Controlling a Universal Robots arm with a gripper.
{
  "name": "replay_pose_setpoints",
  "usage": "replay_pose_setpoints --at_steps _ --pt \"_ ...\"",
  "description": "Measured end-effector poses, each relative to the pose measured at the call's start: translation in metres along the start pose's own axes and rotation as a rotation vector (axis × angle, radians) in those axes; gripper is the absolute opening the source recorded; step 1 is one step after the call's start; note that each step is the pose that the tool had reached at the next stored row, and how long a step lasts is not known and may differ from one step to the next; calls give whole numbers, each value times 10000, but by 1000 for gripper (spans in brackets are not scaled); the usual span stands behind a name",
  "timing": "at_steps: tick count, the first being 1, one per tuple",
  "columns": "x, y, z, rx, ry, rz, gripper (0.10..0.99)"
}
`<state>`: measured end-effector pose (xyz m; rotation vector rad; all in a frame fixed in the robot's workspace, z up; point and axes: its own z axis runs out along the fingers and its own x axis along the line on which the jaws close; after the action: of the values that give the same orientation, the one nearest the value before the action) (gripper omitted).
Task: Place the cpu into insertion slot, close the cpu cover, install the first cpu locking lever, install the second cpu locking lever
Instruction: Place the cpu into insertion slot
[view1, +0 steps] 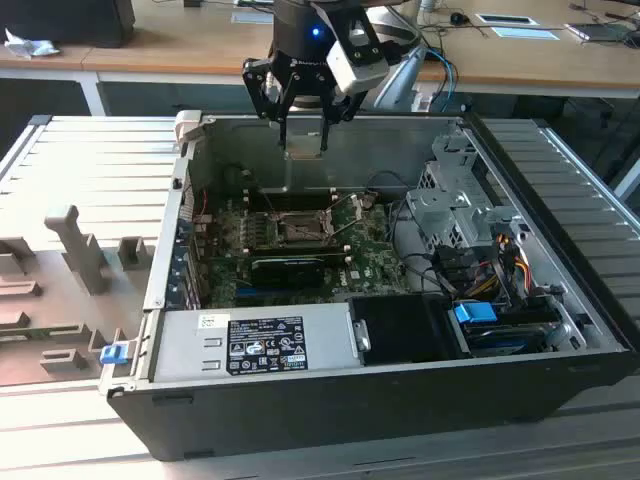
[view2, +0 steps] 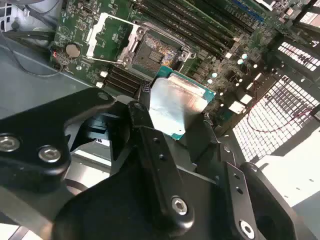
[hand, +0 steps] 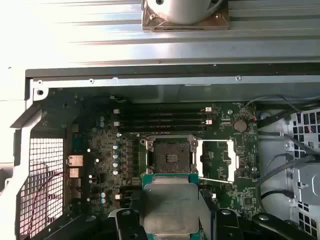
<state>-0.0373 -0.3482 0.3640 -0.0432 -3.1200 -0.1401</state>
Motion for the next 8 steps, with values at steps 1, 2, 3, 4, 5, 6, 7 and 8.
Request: replay_pose_setpoints --at_steps 1,2,3,4,5,6,7,8 --pt "0 0 1 -9 -45 493 529" --pt "0 0 2 -14 -69 764 529" --pt "0 -1 4 -15 -80 907 529" --pt "0 -1 8 -18 -83 929 529" --pt "0 -1 13 -18 -84 931 529" --pt "0 -2 18 -18 -84 931 529" --pt "0 -2 23 -18 -84 931 529" --pt "0 -2 23 -15 -84 939 529"
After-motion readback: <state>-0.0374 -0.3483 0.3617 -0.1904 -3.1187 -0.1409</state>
